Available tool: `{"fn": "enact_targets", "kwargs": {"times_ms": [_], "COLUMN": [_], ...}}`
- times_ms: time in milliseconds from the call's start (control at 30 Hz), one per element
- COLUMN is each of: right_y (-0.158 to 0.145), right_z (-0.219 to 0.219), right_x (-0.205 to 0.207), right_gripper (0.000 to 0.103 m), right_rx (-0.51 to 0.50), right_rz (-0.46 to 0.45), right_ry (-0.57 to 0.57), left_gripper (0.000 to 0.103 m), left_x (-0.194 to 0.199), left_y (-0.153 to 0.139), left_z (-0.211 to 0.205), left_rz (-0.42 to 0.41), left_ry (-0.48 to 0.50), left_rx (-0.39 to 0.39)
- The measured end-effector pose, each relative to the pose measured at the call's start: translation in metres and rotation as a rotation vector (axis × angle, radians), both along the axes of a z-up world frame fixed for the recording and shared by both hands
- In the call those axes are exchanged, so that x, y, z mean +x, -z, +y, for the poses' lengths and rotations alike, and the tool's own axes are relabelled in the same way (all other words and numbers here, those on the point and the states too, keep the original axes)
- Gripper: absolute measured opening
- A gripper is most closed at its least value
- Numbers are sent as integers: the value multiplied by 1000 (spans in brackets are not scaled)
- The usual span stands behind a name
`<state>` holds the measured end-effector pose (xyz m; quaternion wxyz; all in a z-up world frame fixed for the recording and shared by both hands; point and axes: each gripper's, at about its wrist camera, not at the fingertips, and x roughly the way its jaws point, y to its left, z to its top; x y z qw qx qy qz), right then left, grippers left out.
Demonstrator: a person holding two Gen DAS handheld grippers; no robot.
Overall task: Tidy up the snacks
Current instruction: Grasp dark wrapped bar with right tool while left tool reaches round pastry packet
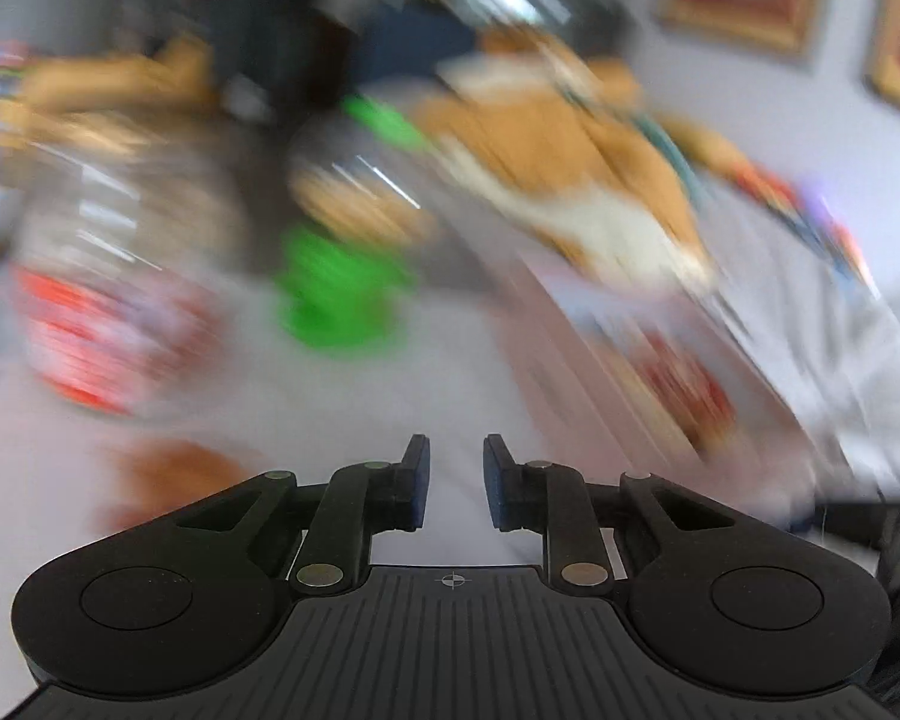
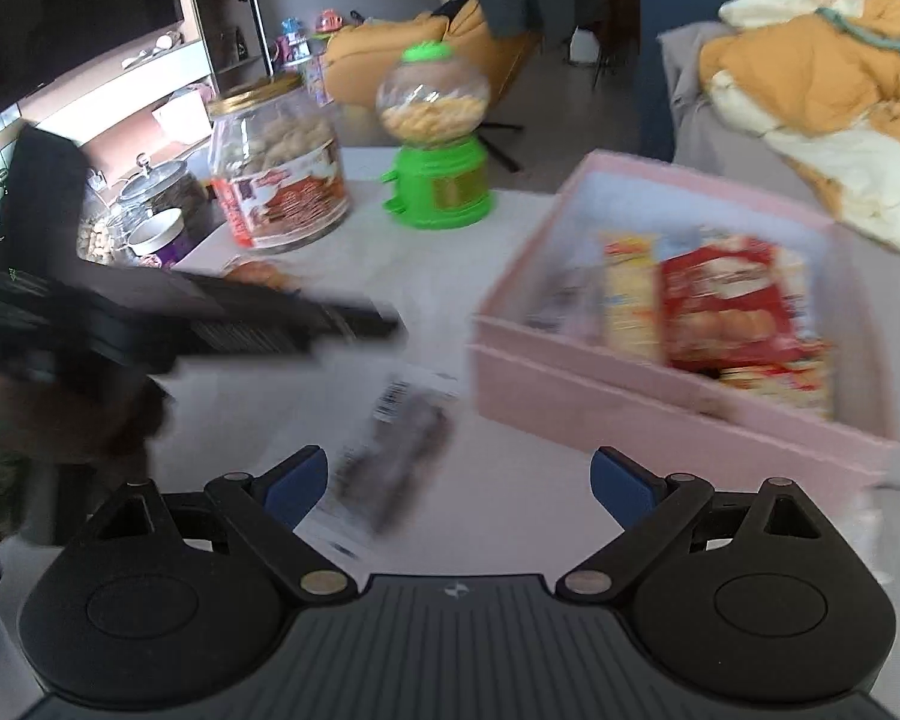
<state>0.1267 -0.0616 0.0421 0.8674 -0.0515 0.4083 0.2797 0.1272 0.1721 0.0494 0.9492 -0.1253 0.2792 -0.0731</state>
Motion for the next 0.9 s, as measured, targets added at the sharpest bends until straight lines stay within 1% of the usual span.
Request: {"fn": "enact_targets", "kwargs": {"times_ms": [33, 67, 100, 133, 167, 200, 233, 267, 300, 367, 400, 433, 500, 633, 667, 733, 800, 833, 867, 900], "right_y": [3, 8, 13, 17, 22, 27, 28, 28, 27, 27, 26, 27, 26, 29, 30, 32, 35, 37, 40, 42], "right_z": [9, 17, 26, 33, 41, 48, 53, 56, 54, 42, 35, 26, 6, -36, -45, -60, -69, -71, -73, -74], "right_x": [3, 7, 9, 8, 7, 4, -4, -11, -18, -26, -28, -30, -35, -44, -43, -42, -42, -43, -44, -45], "right_gripper": [96, 96, 94, 85, 76, 55, 47, 44, 41, 41, 41, 41, 41, 41, 41, 42, 42, 45, 48, 56], "right_rx": [7, 14, 12, -5, -37, -76, -115, -145, -146, -129, -128, -133, -135, -145, -133, -94, -83, -83, -76, -72], "right_rz": [18, 34, 42, 42, 44, 51, 7, -27, -34, -21, -22, -25, -34, -70, -69, -62, -85, -106, -124, -140], "right_ry": [9, 16, 23, 32, 32, 16, 10, -5, -24, -37, -28, -10, 23, 104, 122, 152, 179, 190, 195, 202], "left_gripper": [24, 25, 25, 25, 25, 25, 25, 25, 25, 29, 34, 37, 37, 36, 37, 37, 37, 37, 37, 37], "left_x": [-4, -7, -8, -8, -7, -6, -5, -4, -1, 0, -2, 1, 10, -3, -10, -22, -31, -37, -44, -49], "left_y": [-6, -10, -11, -8, -3, 3, 10, 15, 20, 29, 30, 32, 32, 28, 28, 28, 28, 28, 26, 24], "left_z": [16, 33, 46, 58, 68, 73, 75, 73, 70, 66, 64, 61, 44, -3, -13, -32, -44, -50, -56, -62], "left_rz": [-25, -25, -3, 28, 62, 86, 106, 121, 134, 139, 118, 117, 129, 156, 160, 187, 217, 226, 226, 216], "left_ry": [-83, -179, -242, -285, -307, -313, -311, -304, -292, -266, -254, -232, -176, 7, 29, 63, 106, 128, 148, 157], "left_rx": [14, 29, 30, 20, 6, 0, 4, 12, 19, 22, 32, 44, 59, 76, 74, 42, 6, -3, 4, 29]}}
